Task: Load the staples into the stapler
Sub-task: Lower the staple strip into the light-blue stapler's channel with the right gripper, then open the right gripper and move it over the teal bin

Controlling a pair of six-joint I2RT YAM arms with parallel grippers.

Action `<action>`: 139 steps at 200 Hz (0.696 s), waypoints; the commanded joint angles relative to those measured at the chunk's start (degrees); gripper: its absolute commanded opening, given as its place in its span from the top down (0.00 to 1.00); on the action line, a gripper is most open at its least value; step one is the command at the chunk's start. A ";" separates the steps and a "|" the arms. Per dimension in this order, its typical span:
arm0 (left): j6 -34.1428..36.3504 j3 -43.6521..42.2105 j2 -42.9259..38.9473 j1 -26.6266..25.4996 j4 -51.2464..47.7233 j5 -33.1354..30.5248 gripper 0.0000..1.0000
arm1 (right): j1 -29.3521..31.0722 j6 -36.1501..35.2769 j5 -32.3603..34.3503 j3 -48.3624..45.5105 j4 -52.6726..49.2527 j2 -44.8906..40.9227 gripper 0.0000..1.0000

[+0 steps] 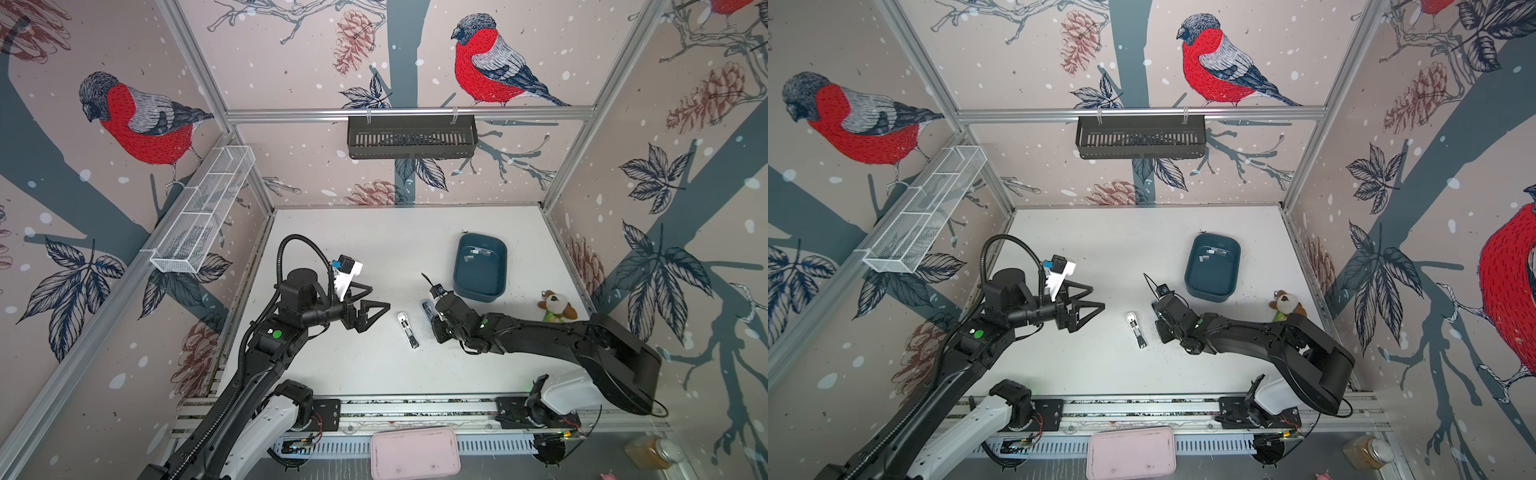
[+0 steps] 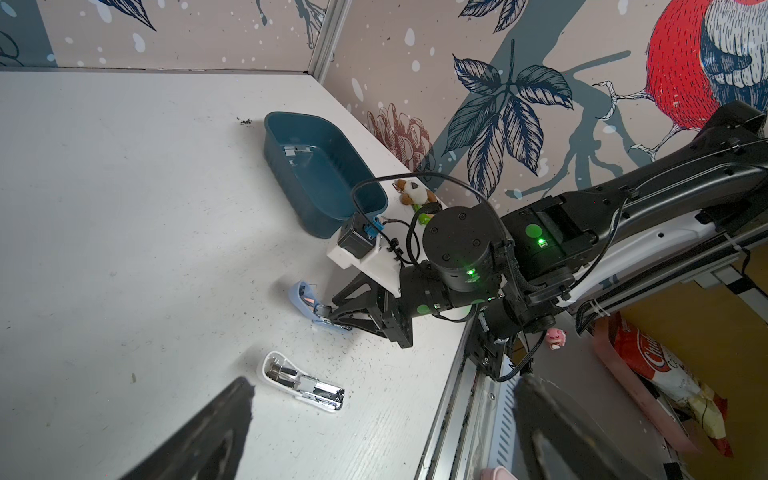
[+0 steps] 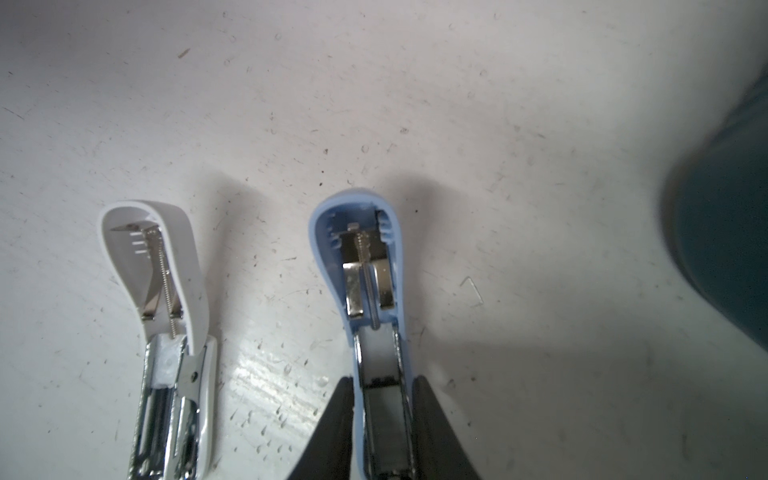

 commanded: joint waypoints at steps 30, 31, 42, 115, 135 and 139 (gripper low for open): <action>1.08 0.02 0.08 0.05 2.08 1.17 0.03 | -0.17 1.48 0.52 0.45 1.09 -0.93 0.72; 1.06 0.07 0.09 0.03 2.06 1.17 0.03 | -0.19 1.46 0.50 0.49 1.13 -0.98 0.72; 1.13 0.10 0.16 0.01 2.06 1.09 0.03 | -0.26 1.65 0.49 0.52 1.25 -1.36 0.72; -0.02 0.61 1.39 -0.08 3.36 1.29 0.03 | -2.98 2.38 -1.50 -0.20 2.03 -7.40 0.73; -0.10 1.44 1.83 -0.71 3.45 0.13 0.03 | -4.27 2.54 -1.88 0.29 1.70 -9.71 0.73; -0.09 1.65 1.98 -0.91 3.45 -0.18 0.03 | -4.57 2.56 -2.04 0.39 1.54 -10.22 0.73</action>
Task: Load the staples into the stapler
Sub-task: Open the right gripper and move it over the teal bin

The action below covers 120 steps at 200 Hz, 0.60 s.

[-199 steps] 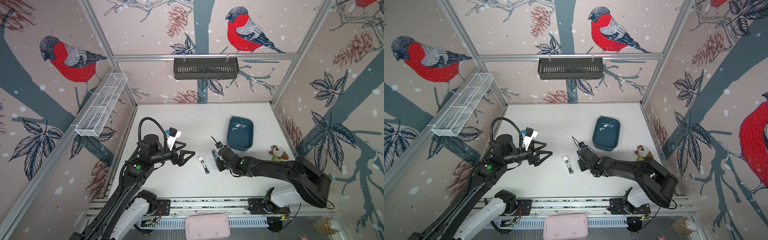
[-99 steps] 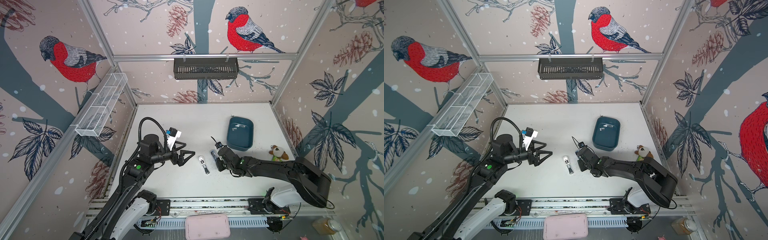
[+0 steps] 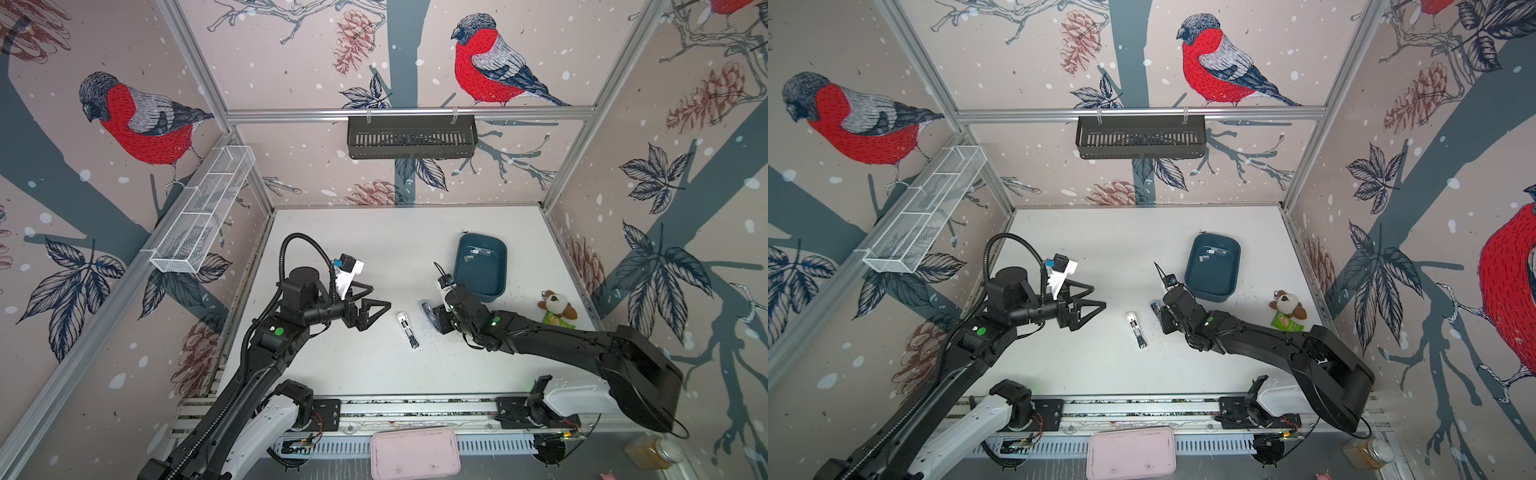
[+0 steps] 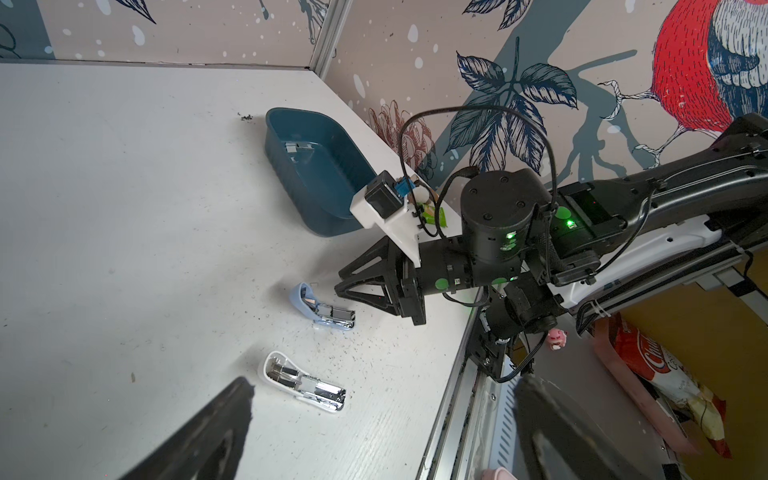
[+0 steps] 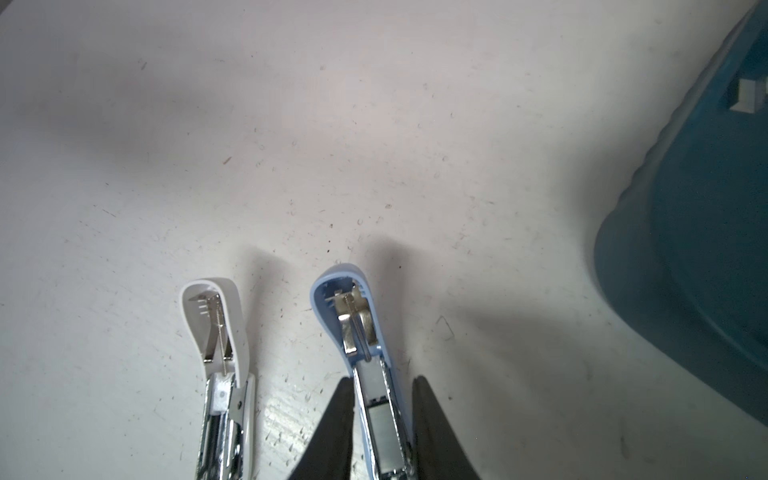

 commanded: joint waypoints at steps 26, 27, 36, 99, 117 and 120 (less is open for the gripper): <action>0.43 3.21 2.38 -3.18 2.68 -2.93 0.03 | -5.15 1.83 -1.80 2.23 -1.19 -5.50 0.73; 0.52 3.32 2.49 -3.28 2.65 -3.05 0.03 | -5.34 1.82 -1.88 2.32 -1.33 -5.56 0.73; 1.00 4.47 3.69 -4.08 2.37 -3.73 0.03 | -7.53 2.07 -2.03 3.32 -2.59 -6.38 0.73; 3.93 8.73 10.86 -5.49 2.88 -4.57 0.03 | -24.75 -1.32 -6.54 11.84 -9.86 -3.59 0.74; 4.26 8.57 11.71 -5.47 3.65 -4.45 0.03 | -28.36 -2.92 -6.78 14.90 -11.44 0.59 0.75; 4.31 8.41 11.80 -5.46 3.79 -4.56 0.03 | -28.97 -3.08 -6.84 15.39 -11.65 1.29 0.75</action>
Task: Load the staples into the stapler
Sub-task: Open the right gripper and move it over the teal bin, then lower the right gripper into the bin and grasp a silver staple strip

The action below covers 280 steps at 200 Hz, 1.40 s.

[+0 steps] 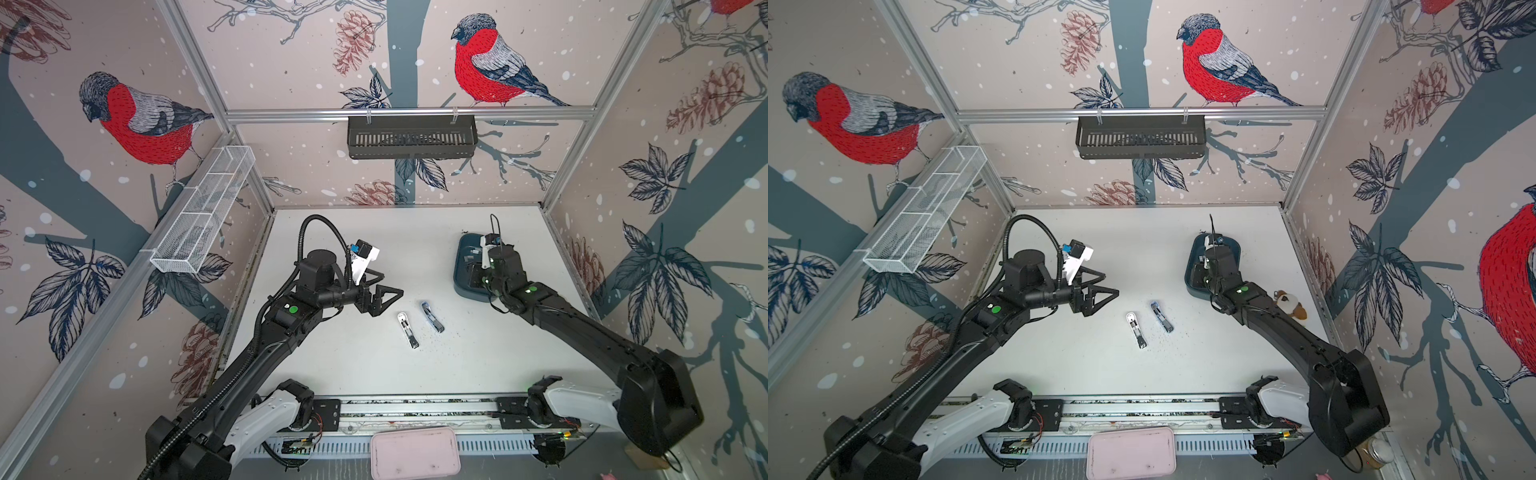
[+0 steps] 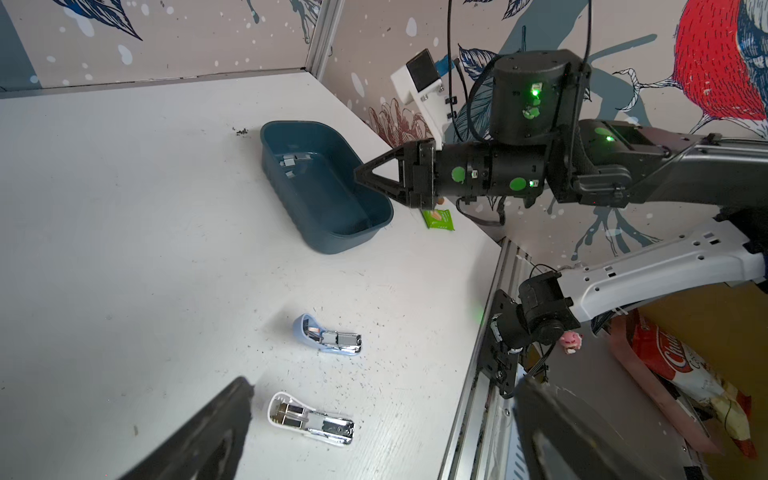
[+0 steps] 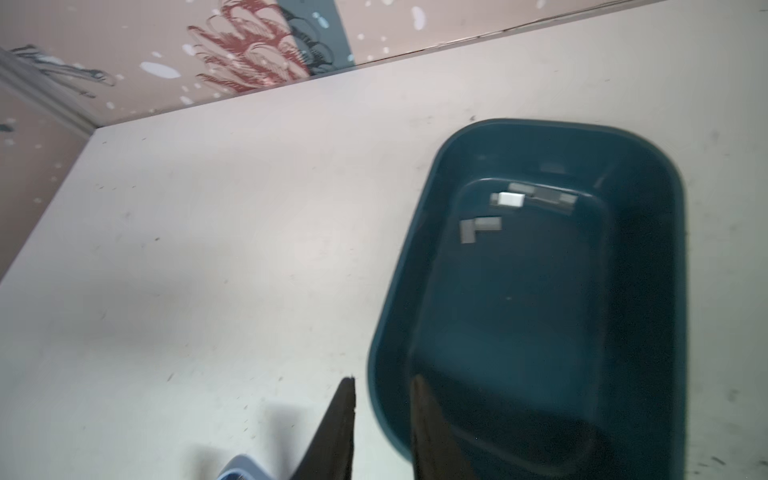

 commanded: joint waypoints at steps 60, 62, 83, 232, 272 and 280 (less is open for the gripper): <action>1.78 -0.34 -0.94 -0.06 2.27 -0.23 0.03 | -9.98 -1.28 -4.48 11.98 -2.61 19.98 0.73; 1.78 -0.43 -0.99 -0.03 2.29 -0.19 0.03 | -10.11 -1.12 -4.54 12.32 -2.52 20.58 0.73; 1.78 -0.52 -1.51 0.00 2.29 -0.14 0.03 | -10.67 -1.43 -5.18 15.82 -1.70 26.02 0.73; 1.25 -1.20 -2.53 0.12 2.52 -0.14 0.03 | -10.94 -4.22 -7.64 25.16 -3.10 40.83 0.82; 1.25 -1.22 -2.60 0.21 2.47 -0.04 0.03 | -10.68 -4.14 -7.99 25.62 -2.86 41.63 0.82; 1.20 -1.20 -2.61 0.29 2.47 -0.06 0.03 | -10.59 -4.06 -7.99 25.68 -2.84 41.76 0.82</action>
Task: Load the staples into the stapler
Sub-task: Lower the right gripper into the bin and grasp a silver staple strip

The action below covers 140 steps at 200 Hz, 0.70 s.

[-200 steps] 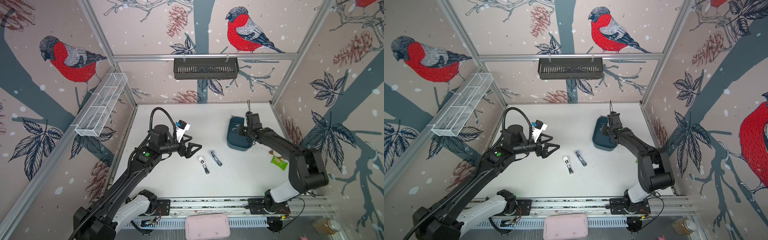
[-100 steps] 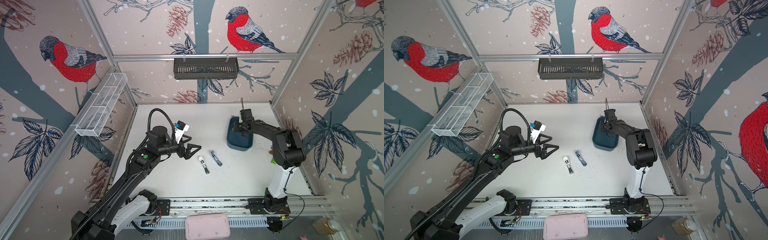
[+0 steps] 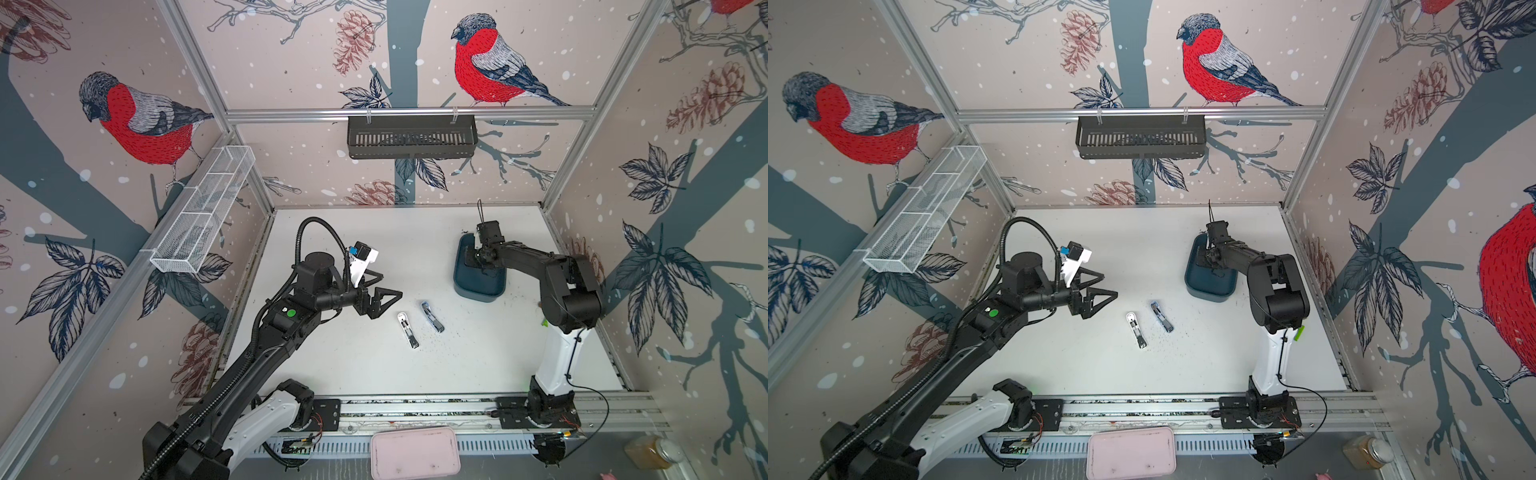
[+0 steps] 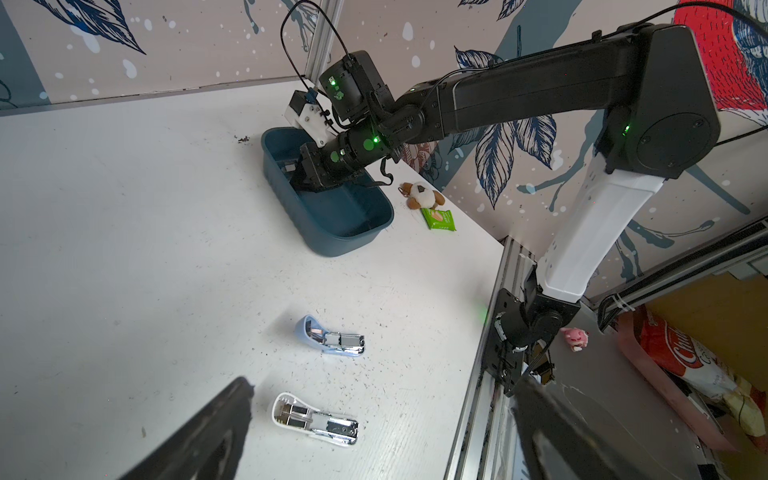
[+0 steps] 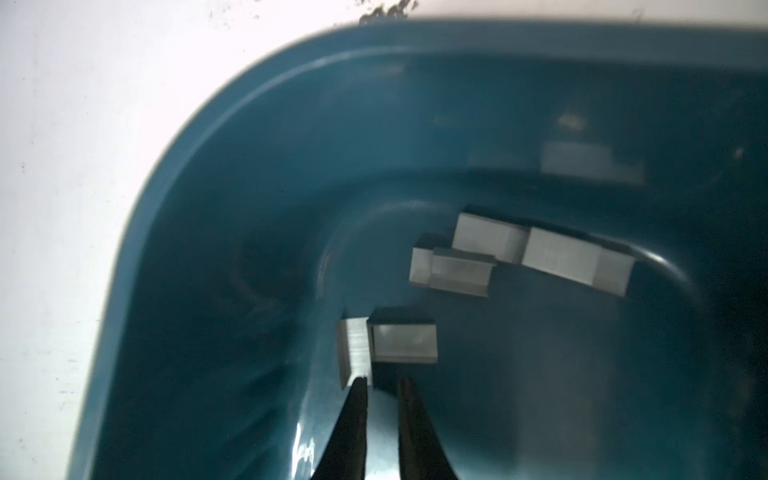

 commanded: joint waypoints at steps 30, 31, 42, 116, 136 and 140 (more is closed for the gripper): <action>0.70 -0.09 -0.21 0.38 2.25 0.46 0.03 | 0.39 0.22 -0.05 1.05 0.90 1.42 0.84; 0.70 -0.04 -0.21 0.40 2.25 0.44 0.03 | 0.39 0.22 -0.04 1.06 0.90 1.45 0.84; 0.79 -0.09 -0.21 0.46 2.20 0.50 0.03 | 0.47 0.31 0.09 1.16 0.94 1.68 0.85; 0.83 -0.04 -0.12 0.78 2.19 0.93 0.03 | 0.66 -0.05 0.93 2.51 0.19 2.94 0.93; 0.79 0.04 -0.06 1.08 2.32 1.16 0.03 | 0.83 0.05 0.88 1.62 0.40 2.10 0.95; 0.79 0.04 -0.09 1.19 2.34 1.23 0.03 | 0.87 0.19 0.85 1.35 0.50 1.86 0.95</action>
